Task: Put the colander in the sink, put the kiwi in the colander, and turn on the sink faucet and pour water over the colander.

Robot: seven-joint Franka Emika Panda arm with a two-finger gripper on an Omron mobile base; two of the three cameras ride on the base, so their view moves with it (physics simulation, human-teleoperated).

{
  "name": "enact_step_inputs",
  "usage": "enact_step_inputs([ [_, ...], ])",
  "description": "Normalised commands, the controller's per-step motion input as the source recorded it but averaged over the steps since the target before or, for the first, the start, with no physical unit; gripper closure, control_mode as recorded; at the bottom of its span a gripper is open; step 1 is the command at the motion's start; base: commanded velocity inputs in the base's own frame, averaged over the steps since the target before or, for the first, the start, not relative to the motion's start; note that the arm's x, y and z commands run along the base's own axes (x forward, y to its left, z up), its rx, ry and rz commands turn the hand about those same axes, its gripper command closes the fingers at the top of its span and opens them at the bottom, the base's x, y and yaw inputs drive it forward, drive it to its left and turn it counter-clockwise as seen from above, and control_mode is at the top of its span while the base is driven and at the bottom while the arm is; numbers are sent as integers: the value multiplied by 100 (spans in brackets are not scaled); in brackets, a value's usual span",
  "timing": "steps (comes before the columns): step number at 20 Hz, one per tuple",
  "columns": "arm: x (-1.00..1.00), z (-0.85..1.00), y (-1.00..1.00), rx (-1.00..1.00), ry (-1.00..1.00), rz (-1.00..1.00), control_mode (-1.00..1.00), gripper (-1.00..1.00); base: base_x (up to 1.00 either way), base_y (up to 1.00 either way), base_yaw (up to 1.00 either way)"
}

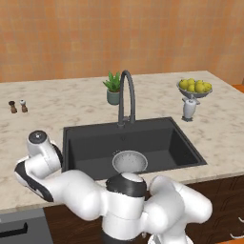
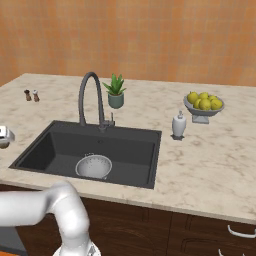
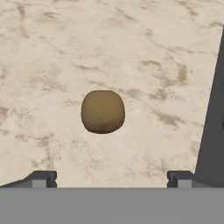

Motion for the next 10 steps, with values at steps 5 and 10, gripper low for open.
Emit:
enact_step_inputs([
  [5,34,-18,31,0,4,-4,-100,-100,0,0,0],
  [10,35,-21,29,0,4,-4,-100,-100,0,0,0],
])
